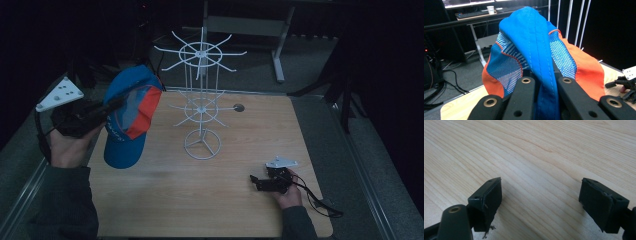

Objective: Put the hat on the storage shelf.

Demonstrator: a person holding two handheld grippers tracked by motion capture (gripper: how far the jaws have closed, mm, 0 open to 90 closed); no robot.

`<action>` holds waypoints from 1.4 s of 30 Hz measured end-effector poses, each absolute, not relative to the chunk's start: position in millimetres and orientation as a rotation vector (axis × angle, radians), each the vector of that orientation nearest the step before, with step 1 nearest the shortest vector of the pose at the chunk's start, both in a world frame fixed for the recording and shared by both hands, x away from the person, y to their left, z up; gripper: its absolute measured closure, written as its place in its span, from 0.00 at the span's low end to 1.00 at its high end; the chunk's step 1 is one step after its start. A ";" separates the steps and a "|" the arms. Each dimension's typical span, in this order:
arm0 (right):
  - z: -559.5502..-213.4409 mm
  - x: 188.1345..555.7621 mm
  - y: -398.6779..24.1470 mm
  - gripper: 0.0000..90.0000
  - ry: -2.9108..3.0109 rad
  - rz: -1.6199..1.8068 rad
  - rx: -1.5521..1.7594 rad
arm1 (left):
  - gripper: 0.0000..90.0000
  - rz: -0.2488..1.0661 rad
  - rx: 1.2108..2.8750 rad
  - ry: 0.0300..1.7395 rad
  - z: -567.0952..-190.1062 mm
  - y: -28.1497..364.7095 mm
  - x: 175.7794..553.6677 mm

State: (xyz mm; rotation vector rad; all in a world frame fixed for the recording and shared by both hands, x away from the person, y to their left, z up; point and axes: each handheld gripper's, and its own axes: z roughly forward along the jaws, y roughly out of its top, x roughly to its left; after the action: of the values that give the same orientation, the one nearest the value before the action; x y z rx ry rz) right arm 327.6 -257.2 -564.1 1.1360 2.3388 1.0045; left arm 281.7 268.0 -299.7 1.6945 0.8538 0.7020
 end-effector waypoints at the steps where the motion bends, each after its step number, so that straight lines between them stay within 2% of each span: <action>1: -564.1 327.6 -257.2 0.20 2.339 1.005 1.136 | 0.98 0.702 1.693 0.853 -299.5 268.1 281.6; 42: -564.1 327.7 -257.2 0.20 2.339 1.005 1.136 | 0.98 0.684 1.636 0.837 -282.3 276.4 276.9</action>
State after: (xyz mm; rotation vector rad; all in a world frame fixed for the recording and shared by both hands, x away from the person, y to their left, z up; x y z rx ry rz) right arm 327.7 -257.2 -564.1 1.1360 2.3386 1.0046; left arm 276.9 276.4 -282.3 1.6361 0.8371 0.6841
